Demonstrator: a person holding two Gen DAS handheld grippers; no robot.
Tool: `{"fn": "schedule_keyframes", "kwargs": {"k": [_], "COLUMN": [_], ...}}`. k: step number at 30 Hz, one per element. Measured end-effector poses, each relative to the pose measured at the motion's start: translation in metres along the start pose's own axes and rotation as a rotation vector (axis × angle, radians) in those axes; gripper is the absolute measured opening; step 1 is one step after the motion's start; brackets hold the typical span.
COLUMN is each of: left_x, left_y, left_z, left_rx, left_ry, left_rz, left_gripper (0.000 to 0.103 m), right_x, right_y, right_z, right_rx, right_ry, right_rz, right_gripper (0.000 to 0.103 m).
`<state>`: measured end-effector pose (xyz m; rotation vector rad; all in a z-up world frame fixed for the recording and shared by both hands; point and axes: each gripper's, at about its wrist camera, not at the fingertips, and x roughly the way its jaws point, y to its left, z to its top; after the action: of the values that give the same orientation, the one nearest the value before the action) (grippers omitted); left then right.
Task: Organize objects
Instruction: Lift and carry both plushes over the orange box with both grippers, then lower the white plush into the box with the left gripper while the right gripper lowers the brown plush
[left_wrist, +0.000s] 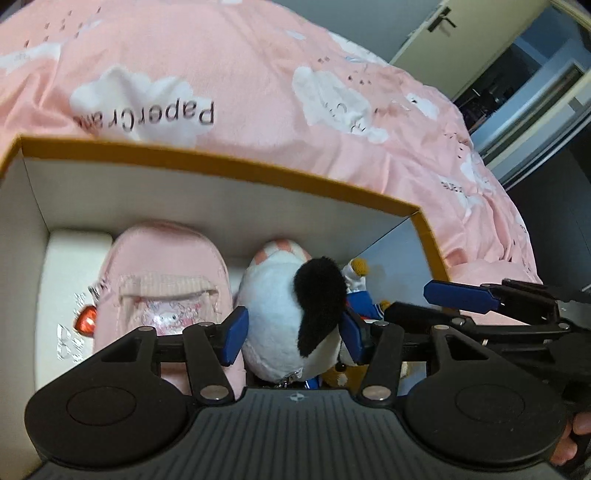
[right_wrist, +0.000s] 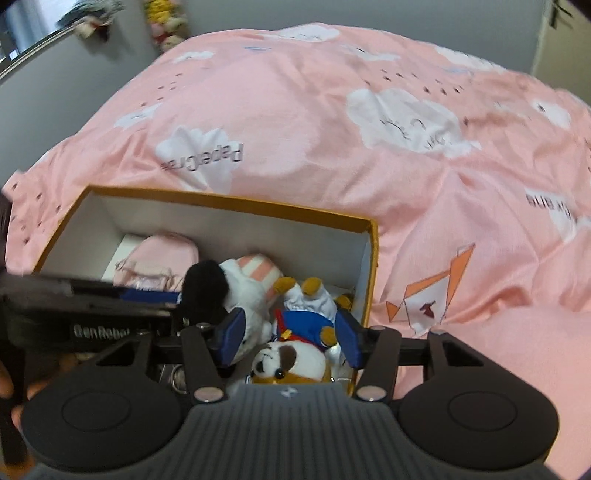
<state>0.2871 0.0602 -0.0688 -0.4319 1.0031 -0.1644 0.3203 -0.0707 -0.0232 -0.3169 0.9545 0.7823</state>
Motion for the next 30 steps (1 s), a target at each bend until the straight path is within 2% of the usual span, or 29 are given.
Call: {"fn": "schedule_keyframes", "kwargs": {"k": [4,5,6,9,11,15,19,22,23,25,30], "left_x": [-0.02,-0.022,-0.023,-0.017,-0.009,0.004,0.008,0.01,0.011,0.012,0.015], "left_y": [-0.01,-0.011,-0.011,-0.007,-0.003,0.01,0.009,0.007,0.006,0.003,0.005], "left_z": [0.0,-0.001,-0.003,-0.011,-0.016,-0.023,-0.022,-0.023,-0.024,-0.025,-0.024], "left_rx": [0.094,0.105,0.109,0.075,0.037,-0.082,-0.118,-0.134,-0.135,-0.128,-0.154], "left_ry": [-0.009,-0.006,-0.001,0.017,0.035,0.078,0.081,0.085,0.085,0.08,0.093], "left_rz": [0.012,0.012,0.013,0.004,0.013,-0.008,0.002,0.012,0.016,0.022,0.015], "left_gripper": [0.061,0.056,0.046,0.036,0.029,0.027,0.026,0.027,0.026,0.026,0.026], "right_x": [-0.013,-0.015,-0.016,-0.013,-0.008,0.006,0.015,0.027,0.032,0.039,0.046], "right_y": [0.012,0.015,0.019,0.032,0.037,0.038,0.042,0.047,0.048,0.049,0.042], "right_z": [-0.009,-0.012,-0.015,-0.024,-0.029,-0.034,-0.04,-0.042,-0.044,-0.043,-0.032], "right_rx": [-0.167,-0.211,-0.258,-0.39,-0.464,-0.575,-0.697,-0.76,-0.785,-0.804,-0.757], "right_ry": [-0.001,0.007,0.021,0.069,0.1,0.199,0.236,0.265,0.266,0.252,0.199], "right_rz": [0.013,0.015,0.016,0.01,-0.013,-0.013,-0.026,-0.046,-0.064,-0.088,-0.111], "right_gripper": [0.051,0.051,0.049,0.043,0.043,0.043,0.043,0.034,0.03,0.03,0.028]}}
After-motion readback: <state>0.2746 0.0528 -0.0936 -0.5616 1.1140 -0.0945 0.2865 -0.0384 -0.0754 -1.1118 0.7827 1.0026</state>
